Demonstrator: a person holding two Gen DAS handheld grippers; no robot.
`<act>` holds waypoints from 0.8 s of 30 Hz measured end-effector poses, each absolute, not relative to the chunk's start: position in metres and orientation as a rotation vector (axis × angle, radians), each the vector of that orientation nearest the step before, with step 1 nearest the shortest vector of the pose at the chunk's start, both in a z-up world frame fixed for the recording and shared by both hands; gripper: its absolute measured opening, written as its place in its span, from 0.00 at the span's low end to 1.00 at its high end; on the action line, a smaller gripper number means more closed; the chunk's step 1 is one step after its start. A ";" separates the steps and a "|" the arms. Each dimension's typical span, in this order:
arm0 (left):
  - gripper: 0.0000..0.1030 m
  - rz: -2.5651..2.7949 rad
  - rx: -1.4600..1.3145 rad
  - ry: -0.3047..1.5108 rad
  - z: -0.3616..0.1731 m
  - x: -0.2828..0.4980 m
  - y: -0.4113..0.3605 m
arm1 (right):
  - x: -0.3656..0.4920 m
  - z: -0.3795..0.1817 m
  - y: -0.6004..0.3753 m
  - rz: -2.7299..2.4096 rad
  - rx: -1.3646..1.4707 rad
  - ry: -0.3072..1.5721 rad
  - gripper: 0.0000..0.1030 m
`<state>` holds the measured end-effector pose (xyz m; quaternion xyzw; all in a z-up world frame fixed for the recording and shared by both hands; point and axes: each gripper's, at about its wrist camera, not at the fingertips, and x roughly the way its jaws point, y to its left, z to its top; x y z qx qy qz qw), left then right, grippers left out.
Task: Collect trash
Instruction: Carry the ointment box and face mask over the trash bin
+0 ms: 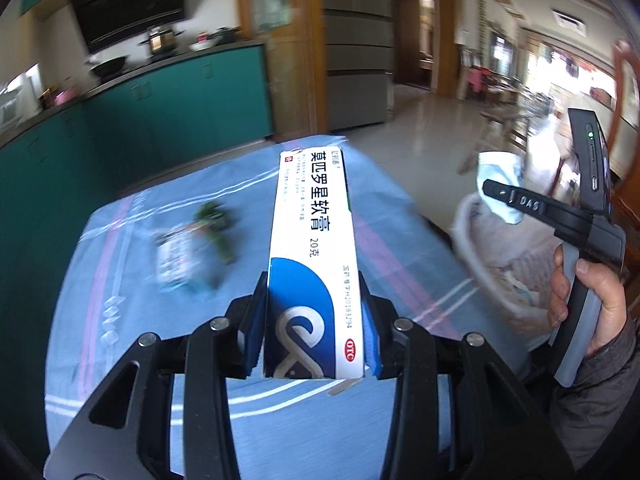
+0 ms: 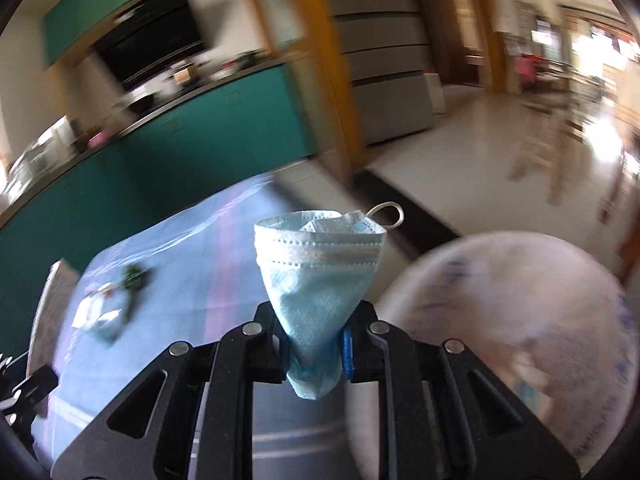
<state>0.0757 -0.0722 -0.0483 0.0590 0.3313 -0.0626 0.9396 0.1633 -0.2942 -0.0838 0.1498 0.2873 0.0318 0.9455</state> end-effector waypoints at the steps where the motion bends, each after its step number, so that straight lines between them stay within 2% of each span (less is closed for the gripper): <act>1: 0.39 -0.153 0.132 0.676 -0.049 0.080 -0.083 | 0.157 -0.085 -0.311 0.017 0.326 0.573 0.19; 10: 0.39 -0.427 0.188 0.693 -0.063 0.110 -0.192 | 0.120 -0.112 -0.404 -0.263 0.513 0.574 0.19; 15: 0.39 -0.585 0.205 0.792 -0.096 0.132 -0.257 | 0.118 -0.121 -0.423 -0.349 0.582 0.588 0.19; 20: 0.41 -0.662 0.226 0.811 -0.114 0.145 -0.288 | 0.116 -0.126 -0.429 -0.377 0.580 0.596 0.19; 21: 0.43 -0.672 0.224 0.811 -0.117 0.148 -0.291 | 0.117 -0.127 -0.429 -0.379 0.575 0.600 0.19; 23: 0.69 -0.652 0.229 0.808 -0.117 0.151 -0.292 | 0.119 -0.129 -0.429 -0.375 0.575 0.609 0.19; 24: 0.74 -0.635 0.224 0.795 -0.115 0.152 -0.289 | 0.119 -0.128 -0.429 -0.371 0.576 0.611 0.20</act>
